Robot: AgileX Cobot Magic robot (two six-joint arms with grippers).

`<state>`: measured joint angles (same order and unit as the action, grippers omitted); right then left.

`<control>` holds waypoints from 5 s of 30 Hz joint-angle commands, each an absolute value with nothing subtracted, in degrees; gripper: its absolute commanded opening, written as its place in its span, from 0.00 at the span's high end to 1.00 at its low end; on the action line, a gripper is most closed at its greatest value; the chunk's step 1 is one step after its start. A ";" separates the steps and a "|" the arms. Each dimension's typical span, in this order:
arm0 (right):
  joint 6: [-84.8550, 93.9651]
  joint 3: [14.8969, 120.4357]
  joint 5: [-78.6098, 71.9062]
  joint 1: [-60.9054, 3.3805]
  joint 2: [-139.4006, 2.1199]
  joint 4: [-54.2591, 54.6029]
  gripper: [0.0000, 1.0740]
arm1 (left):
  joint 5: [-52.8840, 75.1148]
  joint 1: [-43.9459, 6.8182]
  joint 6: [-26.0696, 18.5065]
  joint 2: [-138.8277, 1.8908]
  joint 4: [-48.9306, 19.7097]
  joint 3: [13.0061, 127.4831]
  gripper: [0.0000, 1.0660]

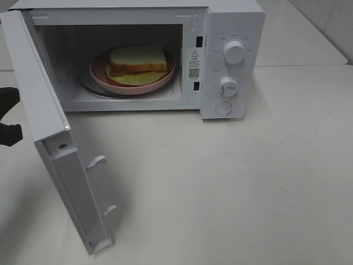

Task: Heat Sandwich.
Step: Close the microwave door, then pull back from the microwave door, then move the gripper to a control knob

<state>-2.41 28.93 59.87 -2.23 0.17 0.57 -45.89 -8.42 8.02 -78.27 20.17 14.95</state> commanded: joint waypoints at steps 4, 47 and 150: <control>-1.78 28.93 59.24 -1.89 1.83 0.86 0.29 | -47.96 -13.58 6.47 -79.30 14.61 15.76 1.00; -1.78 28.93 59.24 -1.89 1.83 0.86 0.30 | -47.56 -42.06 -13.92 -100.90 -23.78 39.65 1.00; -1.78 28.93 59.24 -1.89 1.83 0.86 0.30 | 9.05 -44.46 -19.88 -101.07 -26.76 60.68 0.08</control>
<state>-2.41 28.93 59.87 -2.23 0.17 0.57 6.47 -44.12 -20.17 -102.44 -27.44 60.79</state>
